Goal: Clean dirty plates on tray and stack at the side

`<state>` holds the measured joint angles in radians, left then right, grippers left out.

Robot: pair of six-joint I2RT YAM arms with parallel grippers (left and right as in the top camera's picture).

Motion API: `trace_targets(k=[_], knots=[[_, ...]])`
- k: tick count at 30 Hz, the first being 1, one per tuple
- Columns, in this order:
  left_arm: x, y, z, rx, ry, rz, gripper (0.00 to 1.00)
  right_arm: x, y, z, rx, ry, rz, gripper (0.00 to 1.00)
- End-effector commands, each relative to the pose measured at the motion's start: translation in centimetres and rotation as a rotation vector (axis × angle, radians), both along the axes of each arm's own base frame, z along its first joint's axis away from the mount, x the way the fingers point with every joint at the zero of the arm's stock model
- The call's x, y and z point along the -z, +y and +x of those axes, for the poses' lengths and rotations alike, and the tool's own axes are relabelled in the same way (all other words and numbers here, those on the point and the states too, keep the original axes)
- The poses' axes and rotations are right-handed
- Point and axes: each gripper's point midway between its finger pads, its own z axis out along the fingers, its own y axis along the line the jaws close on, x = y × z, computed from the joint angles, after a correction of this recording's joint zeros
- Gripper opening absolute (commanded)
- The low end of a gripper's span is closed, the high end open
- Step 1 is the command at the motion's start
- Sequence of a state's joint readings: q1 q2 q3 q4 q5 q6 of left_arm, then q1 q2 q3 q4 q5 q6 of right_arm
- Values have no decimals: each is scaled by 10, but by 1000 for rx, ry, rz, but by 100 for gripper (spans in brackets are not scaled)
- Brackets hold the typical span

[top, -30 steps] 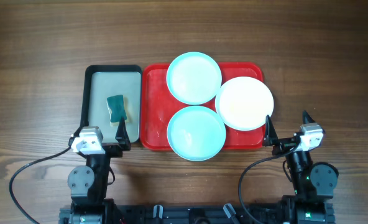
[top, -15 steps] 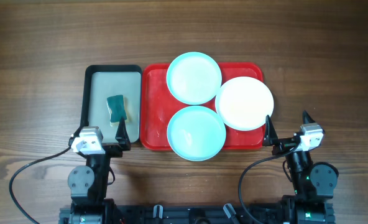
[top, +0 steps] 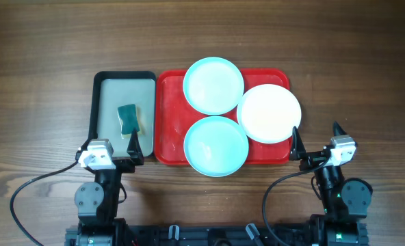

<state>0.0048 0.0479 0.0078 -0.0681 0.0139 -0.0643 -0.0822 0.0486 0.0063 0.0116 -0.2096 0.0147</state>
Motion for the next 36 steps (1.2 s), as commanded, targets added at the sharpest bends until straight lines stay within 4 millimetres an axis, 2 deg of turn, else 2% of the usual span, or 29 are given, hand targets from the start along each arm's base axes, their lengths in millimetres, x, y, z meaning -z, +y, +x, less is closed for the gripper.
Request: trace_targets(k=[1, 4, 7, 9, 13, 16, 18, 19, 21, 23, 26, 28, 31, 33, 34, 35, 36], knots=[[-3, 0, 1, 3, -12, 15, 100, -1, 7, -1, -39, 0, 25, 100], [-13, -7, 1, 42, -55, -6, 100, -8, 13, -2, -81, -28, 43, 100], [-27, -8, -1, 40, -66, -74, 100, -28, 14, -4, -81, -79, 36, 100], [-50, -7, -6, 37, -74, -109, 100, -50, 14, -7, -83, -116, 32, 100], [-109, -6, -13, 24, -24, -138, 100, -100, 14, -8, -85, -144, 69, 100], [-147, -6, -7, 17, 90, -139, 100, -141, 15, 4, -99, -129, 75, 100], [-164, -6, 3, 12, 191, -132, 100, -167, 21, 19, -138, -73, 79, 100], [-169, -6, 9, 9, 249, -131, 100, -179, 23, 32, -158, -5, 88, 100], [-172, -6, 18, 1, 366, -132, 100, -185, 27, 50, -187, 118, 98, 100], [-166, -6, 25, -7, 488, -134, 100, -182, 33, 67, -231, 275, 95, 100], [-141, -6, 36, -19, 674, -137, 100, -159, 32, 91, -227, 576, 155, 100], [-116, -12, 44, 5, 780, -154, 100, -134, 31, 108, -204, 768, 230, 100], [-88, -22, 49, 50, 906, -190, 100, -95, 36, 128, -129, 971, 492, 100], [-76, -22, 51, 46, 956, -192, 100, -70, 37, 138, -121, 1043, 522, 99], [-69, -22, 52, 43, 984, -194, 88, -56, 41, 141, -125, 1092, 547, 82], [-65, -22, 53, 42, 1000, -194, 73, -46, 44, 143, -130, 1123, 544, 74], [-62, -22, 54, 41, 1009, -195, 63, -39, 49, 144, -149, 1139, 520, 68]])
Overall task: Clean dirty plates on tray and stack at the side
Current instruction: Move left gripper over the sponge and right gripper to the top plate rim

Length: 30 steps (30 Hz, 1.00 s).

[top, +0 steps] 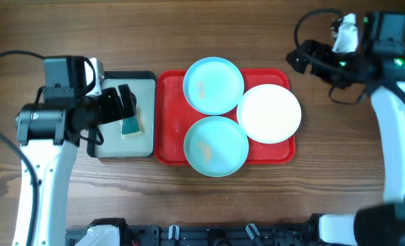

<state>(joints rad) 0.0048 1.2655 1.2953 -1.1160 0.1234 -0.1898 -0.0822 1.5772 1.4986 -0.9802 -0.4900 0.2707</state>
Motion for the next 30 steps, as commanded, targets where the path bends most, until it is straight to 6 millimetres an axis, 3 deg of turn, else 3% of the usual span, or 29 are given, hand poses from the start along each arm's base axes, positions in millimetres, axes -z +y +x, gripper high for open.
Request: trace_targets(k=[1, 3, 5, 7, 9, 13, 16, 19, 25, 28, 30], knots=[[8, -4, 5, 10, 36, -25, 54, 21, 24, 6, -73, 64, 41, 64], [14, -1, 9, 3, 52, -12, 31, 40, 41, 5, -179, 64, -56, 63], [21, 2, 13, -20, 72, -6, 21, 61, 45, 7, -190, 94, -212, 63], [28, 10, 16, -99, 96, 13, 21, 76, 49, 11, -187, 102, -328, 63], [35, 16, 20, -140, 115, 33, 35, 86, 68, 21, -225, 69, -352, 63], [48, 16, 23, -139, 156, 36, 36, 109, 90, 40, -250, 25, -346, 63], [55, 16, 25, -139, 176, 37, 36, 130, 94, 49, -235, 34, -335, 55], [57, 17, 32, -140, 164, 37, 36, 152, 100, 57, -247, 45, -329, 37], [58, 17, 33, -141, 163, 40, 31, 199, 102, 55, -269, 124, -344, 28], [58, 17, 33, -140, 163, 40, 31, 207, 102, 54, -272, 137, -345, 16], [58, 17, 33, -141, 163, 40, 31, 206, 103, 56, -270, 130, -344, 15]])
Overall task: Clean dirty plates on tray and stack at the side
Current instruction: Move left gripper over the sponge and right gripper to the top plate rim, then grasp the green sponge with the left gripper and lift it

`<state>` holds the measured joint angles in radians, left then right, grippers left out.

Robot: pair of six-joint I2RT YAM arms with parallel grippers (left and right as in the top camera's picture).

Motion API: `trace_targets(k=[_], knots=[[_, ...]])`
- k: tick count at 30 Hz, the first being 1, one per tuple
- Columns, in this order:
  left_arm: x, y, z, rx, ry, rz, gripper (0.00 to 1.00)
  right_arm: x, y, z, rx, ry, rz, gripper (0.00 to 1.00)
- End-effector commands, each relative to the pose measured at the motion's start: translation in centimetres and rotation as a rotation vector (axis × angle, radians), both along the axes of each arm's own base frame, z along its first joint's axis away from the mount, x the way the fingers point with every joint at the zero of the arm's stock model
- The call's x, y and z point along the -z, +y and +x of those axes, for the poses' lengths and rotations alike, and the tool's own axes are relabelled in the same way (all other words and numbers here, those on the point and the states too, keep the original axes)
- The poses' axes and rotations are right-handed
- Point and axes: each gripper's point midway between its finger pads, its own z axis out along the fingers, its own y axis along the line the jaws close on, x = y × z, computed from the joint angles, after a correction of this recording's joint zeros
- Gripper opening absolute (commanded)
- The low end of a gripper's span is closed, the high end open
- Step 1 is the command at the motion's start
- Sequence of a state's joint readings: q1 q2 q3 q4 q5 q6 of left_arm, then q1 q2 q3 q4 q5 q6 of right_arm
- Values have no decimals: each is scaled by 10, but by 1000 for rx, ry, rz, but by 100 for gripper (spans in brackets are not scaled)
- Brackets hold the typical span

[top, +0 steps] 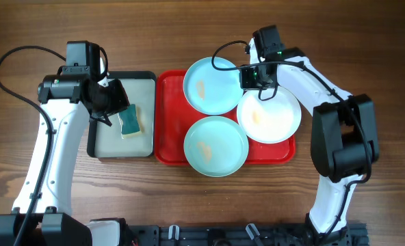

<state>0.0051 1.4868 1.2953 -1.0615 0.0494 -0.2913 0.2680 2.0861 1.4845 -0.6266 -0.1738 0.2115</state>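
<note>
Three plates lie on the red tray [167, 130]: a light blue plate [213, 85] at the back, another light blue plate [216, 145] at the front, and a white plate [269, 115] on the right. Each carries an orange smear. A green sponge [129, 121] lies in the black tray [100, 137] on the left. My left gripper [115, 104] hovers open just left of the sponge, apart from it. My right gripper [258, 87] points down, open, over the white plate's back-left rim, where it meets the back blue plate.
The black tray and the red tray stand side by side in the middle of the wooden table [367, 55]. A black cable [11, 61] loops off the left arm. The right arm reaches in from the right side over the table.
My right gripper has come from the far right back corner to the white plate's back rim. The left gripper has shifted slightly toward the sponge. An orange smear now shows on the white plate.
Both arms were folded at the front edge with open grippers, and the plates looked clean. Then the left gripper was over the black tray by the sponge, the right arm was raised far right, and the blue plates showed smears. Now the right gripper is at the white plate.
</note>
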Motion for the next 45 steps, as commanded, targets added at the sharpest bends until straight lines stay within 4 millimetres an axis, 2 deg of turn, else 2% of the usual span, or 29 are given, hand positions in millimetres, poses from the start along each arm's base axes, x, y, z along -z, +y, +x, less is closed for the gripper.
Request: trace_targets(k=[1, 5, 14, 17, 21, 26, 30, 33, 38, 45], knots=[[-3, 4, 5, -17, -13, 15, 31, 10, 0, 0, -3, 5, -19, 15], [-3, 4, 6, -17, -18, 14, 31, 10, 0, 0, -3, 6, -19, 9], [-4, 4, 7, -17, -22, 14, 31, 10, 8, -3, -20, 7, -19, 13], [-4, 4, 7, -17, -22, 15, 31, 10, 7, -3, -20, 7, -19, 5], [-3, 4, 6, -17, -18, 15, 32, 10, 7, -3, -19, 7, -19, 4], [26, 9, 1, -26, 2, 42, 35, 10, 7, -4, -20, 8, -20, 4], [47, 9, 8, -25, 29, 42, 34, 10, 7, -4, -18, 9, -19, 4], [65, 9, 9, -24, 81, 42, 30, 10, 7, -5, -17, 15, -21, 5], [92, 9, 8, 2, 157, 48, 30, 10, 8, -3, -20, 5, -19, 4], [115, 8, 4, 113, 214, 67, 34, 9, 8, -2, -20, -1, -17, 4]])
